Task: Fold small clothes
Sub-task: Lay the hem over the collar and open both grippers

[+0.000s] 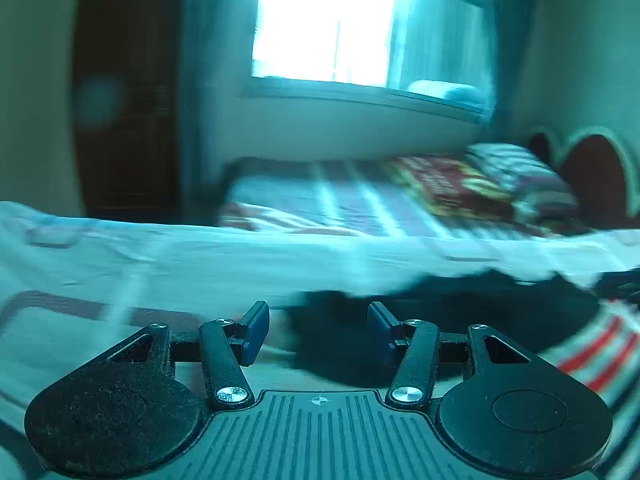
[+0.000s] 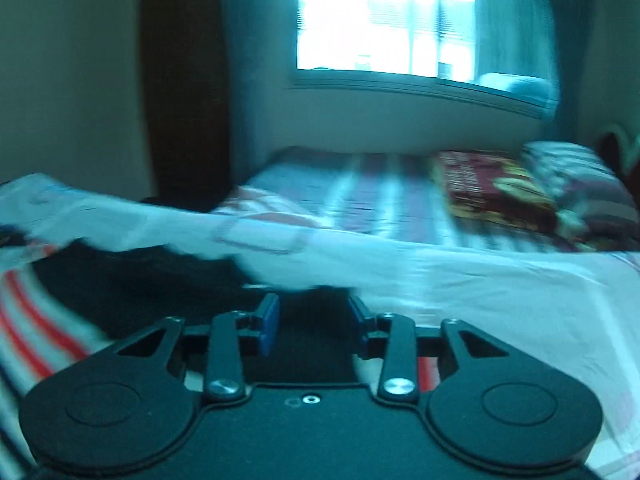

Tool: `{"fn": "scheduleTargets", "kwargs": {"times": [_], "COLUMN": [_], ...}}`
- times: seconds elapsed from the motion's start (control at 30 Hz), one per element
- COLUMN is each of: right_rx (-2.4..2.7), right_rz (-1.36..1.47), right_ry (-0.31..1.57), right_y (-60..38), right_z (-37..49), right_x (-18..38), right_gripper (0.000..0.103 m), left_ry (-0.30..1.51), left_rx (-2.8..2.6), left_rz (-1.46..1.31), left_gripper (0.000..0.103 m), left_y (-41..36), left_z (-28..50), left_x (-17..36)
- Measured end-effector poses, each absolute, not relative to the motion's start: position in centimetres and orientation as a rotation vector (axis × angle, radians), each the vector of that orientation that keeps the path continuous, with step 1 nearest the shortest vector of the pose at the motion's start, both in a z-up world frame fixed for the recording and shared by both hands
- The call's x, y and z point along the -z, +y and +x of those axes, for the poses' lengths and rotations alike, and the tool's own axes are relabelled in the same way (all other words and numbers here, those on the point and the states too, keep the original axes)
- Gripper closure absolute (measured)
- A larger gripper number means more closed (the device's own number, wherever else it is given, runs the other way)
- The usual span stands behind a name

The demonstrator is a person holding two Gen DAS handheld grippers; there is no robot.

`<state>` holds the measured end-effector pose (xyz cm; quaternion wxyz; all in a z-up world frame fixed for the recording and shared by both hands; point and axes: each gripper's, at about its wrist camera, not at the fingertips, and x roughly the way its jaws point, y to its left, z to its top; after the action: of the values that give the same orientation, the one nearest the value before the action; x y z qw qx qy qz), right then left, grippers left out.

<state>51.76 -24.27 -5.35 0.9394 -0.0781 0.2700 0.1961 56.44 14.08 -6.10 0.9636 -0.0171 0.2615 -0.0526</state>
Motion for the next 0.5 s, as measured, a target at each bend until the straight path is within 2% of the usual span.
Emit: {"fn": "scheduleTargets", "kwargs": {"times": [0.1, 0.23, 0.3, 0.37, 0.5], "right_rx": [-0.438, -0.432, -0.467, -0.425, -0.277], "right_rz": [-0.275, -0.256, -0.313, -0.359, -0.241], "right_ry": [0.551, 0.642, 0.649, 0.632, 0.658], "right_y": [-19.0, -16.5, -16.6, -18.4, -25.9], "right_z": [51.9, 54.6, 54.5, 54.0, 54.0], "right_x": [6.7, 8.5, 9.2, 8.9, 8.8], "right_gripper": [0.058, 0.058, 0.057, 0.057, 0.052], "left_ry": [0.539, 0.641, 0.683, 0.648, 0.629], "left_rx": [0.228, 0.245, 0.214, 0.164, 0.110], "left_rz": [0.047, 0.035, 0.083, 0.148, 0.143], "left_gripper": [0.033, 0.032, 0.032, 0.032, 0.028], "left_y": [8.1, 5.7, 6.0, 7.8, 12.5], "left_z": [57.5, 60.6, 60.8, 59.4, 57.6], "left_x": [6.9, 8.9, 9.9, 10.3, 10.4]}}
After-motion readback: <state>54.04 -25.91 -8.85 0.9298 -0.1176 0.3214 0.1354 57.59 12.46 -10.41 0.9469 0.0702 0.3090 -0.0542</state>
